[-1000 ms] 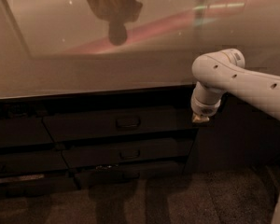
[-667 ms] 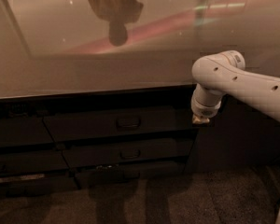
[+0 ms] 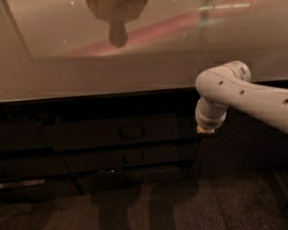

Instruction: Open top drawer

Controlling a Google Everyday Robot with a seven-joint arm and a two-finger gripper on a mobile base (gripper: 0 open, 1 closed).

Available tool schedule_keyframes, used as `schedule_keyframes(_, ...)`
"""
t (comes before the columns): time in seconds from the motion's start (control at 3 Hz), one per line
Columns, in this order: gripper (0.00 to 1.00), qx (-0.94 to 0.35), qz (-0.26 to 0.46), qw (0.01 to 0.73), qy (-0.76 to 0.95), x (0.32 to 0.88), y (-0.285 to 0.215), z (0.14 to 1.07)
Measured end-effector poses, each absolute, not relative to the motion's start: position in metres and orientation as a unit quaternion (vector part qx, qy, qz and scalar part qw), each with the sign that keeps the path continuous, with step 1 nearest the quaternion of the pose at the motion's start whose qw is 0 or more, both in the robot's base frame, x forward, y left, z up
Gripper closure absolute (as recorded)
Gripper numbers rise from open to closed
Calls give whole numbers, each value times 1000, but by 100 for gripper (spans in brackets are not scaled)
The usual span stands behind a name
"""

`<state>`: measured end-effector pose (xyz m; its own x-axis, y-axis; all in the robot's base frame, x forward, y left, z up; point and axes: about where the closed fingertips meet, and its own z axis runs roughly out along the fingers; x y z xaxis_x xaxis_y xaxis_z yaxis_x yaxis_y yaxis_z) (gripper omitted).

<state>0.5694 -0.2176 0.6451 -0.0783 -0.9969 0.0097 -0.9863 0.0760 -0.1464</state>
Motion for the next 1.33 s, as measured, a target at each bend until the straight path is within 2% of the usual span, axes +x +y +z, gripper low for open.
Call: schedule_keyframes(1.33, 100, -673, -70, 58, 734, 564, -220, 676)
